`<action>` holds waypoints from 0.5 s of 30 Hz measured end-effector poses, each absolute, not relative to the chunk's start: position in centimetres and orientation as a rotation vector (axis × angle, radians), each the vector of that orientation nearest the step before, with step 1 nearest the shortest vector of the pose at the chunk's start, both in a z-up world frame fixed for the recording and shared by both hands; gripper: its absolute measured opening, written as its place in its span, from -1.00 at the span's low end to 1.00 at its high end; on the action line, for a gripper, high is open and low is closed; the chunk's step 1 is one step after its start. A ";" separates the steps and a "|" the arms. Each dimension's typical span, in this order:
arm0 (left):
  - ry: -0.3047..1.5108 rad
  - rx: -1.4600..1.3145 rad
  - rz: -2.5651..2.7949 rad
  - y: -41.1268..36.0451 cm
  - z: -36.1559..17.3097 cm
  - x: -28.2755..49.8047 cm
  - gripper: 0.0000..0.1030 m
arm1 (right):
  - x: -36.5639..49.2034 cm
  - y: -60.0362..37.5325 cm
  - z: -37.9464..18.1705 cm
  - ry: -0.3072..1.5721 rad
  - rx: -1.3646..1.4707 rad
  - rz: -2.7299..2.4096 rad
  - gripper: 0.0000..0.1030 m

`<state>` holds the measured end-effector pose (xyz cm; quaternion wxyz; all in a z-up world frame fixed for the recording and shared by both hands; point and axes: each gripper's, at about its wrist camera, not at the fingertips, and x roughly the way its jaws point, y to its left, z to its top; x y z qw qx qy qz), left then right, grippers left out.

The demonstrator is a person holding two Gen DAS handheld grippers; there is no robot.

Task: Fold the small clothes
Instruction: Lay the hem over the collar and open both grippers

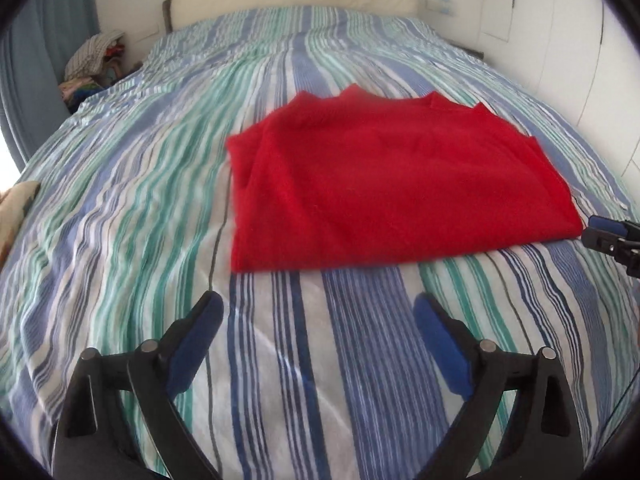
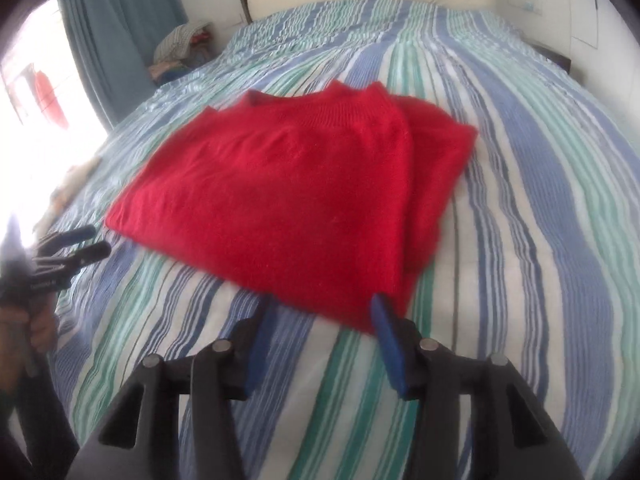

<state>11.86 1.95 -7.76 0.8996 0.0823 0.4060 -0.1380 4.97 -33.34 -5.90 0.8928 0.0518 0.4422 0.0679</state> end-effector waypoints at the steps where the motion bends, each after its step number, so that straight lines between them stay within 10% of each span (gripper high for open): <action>1: 0.821 0.168 -0.277 1.5 -7.7 11.3 0.92 | 4.0 -33.1 -5.2 0.891 0.099 0.099 0.40; 3: 0.823 0.174 -0.296 0.1 -8.2 11.0 0.92 | 2.3 -32.5 -4.5 0.847 0.104 0.005 0.82; 15: 0.849 0.316 -0.276 -3.1 -13.4 11.1 0.99 | 1.5 -28.9 -10.1 0.899 0.050 -0.081 1.00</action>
